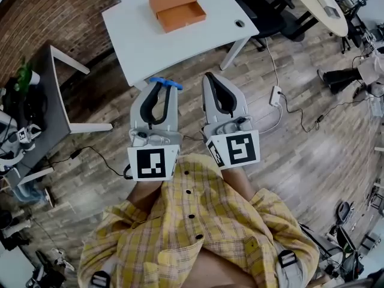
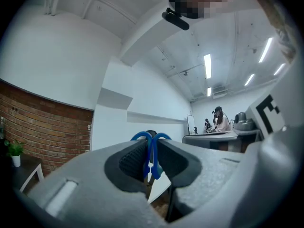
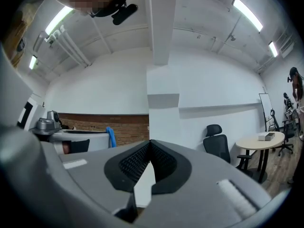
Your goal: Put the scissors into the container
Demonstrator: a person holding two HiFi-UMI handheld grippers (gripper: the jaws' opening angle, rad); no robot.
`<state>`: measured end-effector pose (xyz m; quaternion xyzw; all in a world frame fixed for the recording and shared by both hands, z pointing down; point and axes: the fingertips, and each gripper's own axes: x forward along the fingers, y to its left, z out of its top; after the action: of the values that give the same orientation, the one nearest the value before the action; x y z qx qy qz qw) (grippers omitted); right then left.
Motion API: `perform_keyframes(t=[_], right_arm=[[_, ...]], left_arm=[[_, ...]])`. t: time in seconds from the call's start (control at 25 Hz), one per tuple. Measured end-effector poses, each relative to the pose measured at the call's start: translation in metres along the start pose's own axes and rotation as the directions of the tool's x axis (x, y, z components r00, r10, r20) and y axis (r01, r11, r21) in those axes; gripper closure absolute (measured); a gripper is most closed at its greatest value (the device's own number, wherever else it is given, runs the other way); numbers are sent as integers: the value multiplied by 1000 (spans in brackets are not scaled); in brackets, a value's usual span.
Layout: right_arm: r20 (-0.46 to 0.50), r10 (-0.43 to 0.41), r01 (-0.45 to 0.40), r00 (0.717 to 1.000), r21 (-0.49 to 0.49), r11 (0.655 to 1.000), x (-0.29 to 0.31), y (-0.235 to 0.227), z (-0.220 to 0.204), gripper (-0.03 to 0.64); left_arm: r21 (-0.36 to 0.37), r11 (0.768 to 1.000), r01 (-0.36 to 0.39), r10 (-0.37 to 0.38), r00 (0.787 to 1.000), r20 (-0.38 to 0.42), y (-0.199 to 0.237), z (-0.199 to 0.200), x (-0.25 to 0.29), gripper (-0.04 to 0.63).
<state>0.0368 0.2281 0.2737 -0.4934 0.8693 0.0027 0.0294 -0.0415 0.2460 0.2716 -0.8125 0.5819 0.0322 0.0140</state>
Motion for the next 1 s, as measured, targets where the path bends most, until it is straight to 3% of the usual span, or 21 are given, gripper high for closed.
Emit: perform_keyframes(t=[0.36,1.0], right_arm=[[-31,-34,33,999,-9,999,82,-13,-3,611],[-63,-121,118,991,-42,992,173,-12,-4,611]], left_arm=[[-24,999,40,-40,999,-15,52,-7,68,518],[-59,992,114,-116,993,-22,123,-11,126,518]])
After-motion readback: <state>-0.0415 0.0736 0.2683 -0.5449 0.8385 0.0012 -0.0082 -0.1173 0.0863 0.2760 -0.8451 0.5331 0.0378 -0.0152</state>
